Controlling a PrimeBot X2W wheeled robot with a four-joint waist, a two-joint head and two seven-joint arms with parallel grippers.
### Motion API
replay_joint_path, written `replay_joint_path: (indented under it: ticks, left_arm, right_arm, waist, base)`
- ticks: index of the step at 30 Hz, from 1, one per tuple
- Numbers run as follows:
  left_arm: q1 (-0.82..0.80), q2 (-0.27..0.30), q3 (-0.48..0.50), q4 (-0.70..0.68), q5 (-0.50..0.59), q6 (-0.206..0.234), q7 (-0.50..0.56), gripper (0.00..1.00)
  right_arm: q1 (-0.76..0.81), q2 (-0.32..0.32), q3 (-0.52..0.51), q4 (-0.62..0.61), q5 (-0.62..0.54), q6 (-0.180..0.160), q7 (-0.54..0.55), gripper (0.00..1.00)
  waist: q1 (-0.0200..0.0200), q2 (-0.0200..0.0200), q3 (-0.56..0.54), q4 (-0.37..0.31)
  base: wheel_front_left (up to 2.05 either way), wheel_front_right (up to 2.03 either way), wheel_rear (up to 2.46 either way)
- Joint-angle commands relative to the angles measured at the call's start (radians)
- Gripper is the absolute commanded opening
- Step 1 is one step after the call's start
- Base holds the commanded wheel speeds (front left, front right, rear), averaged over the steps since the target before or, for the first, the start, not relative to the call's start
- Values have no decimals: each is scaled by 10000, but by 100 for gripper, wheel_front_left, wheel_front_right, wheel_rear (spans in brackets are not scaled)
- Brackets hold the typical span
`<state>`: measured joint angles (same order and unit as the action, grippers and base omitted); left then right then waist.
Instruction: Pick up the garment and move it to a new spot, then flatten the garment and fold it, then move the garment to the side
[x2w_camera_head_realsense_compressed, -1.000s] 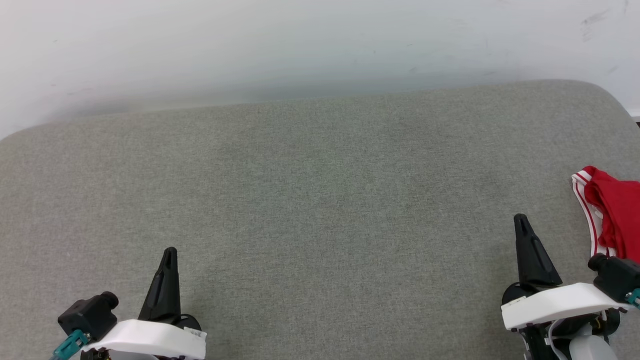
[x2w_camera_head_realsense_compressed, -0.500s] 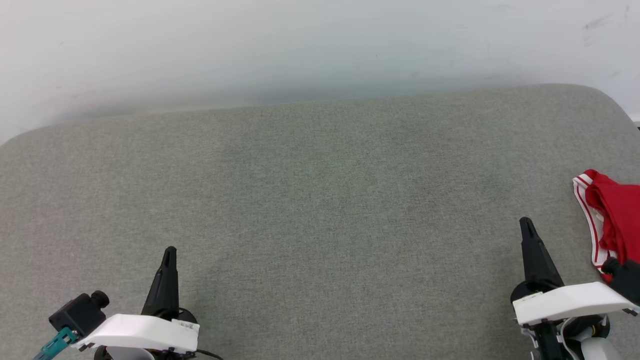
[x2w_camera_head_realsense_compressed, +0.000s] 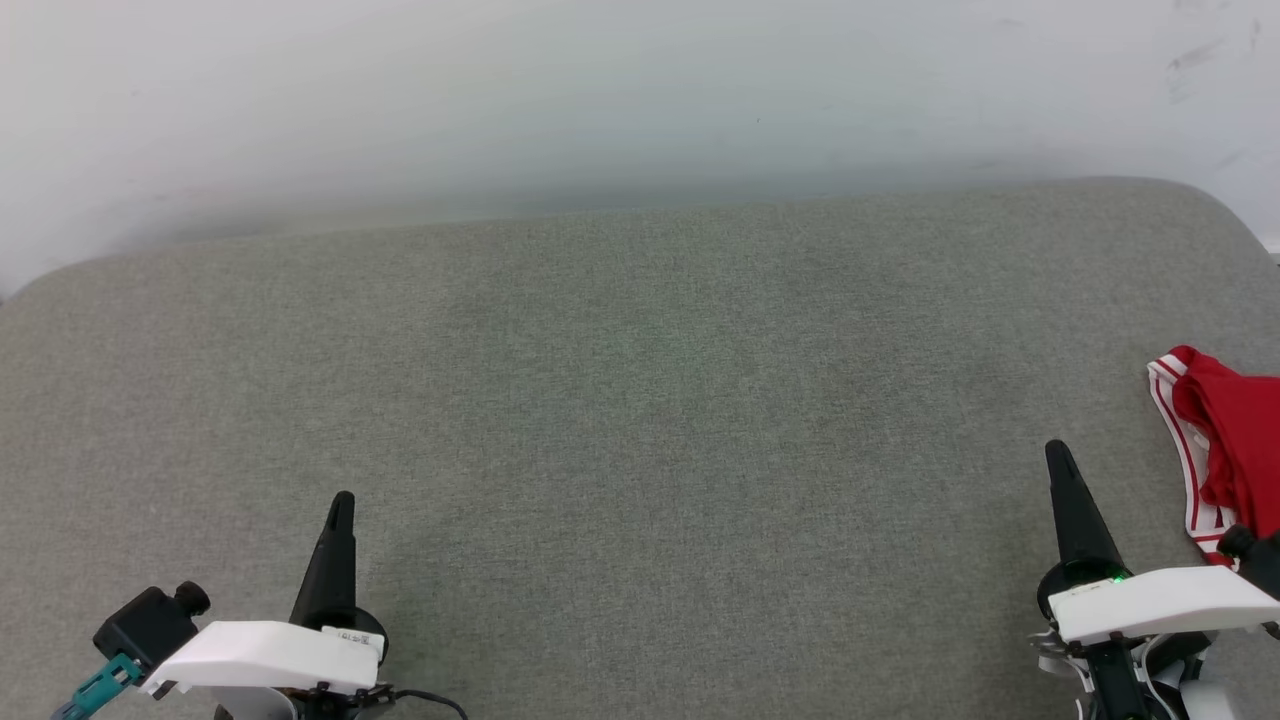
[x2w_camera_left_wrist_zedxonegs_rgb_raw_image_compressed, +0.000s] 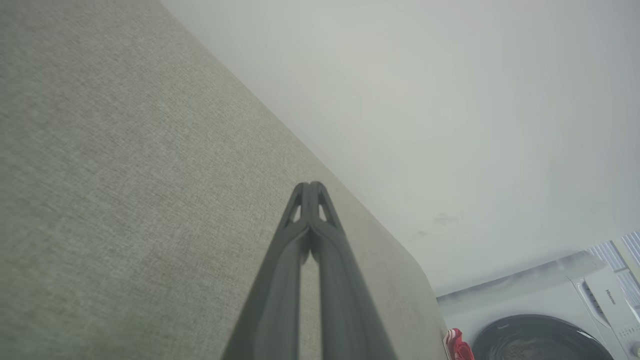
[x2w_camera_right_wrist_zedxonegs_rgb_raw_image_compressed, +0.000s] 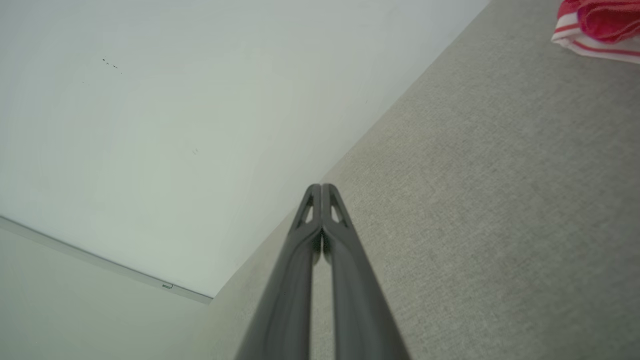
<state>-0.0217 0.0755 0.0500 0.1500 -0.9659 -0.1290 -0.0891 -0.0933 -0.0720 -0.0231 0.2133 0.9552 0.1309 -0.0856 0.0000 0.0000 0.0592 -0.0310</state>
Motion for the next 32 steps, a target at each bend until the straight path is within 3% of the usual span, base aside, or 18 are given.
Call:
replay_joint_path:
  ticks: [1, 32]
  left_arm:
    - [-247, 59, 34, -38, -339, -13, 87, 0]
    - [-562, 47, 146, 438, -3498, -19, 894, 0]
  right_arm:
    - [-142, -76, -38, -67, 356, 0, 87, 0]
    - [-154, -68, -292, 107, 3553, -1, 885, 0]
  waist:
    - [0, 0, -13, 8]
    - [0, 0, -238, 132]
  base:
    - [0, 0, 0]
    - [0, 0, 0]
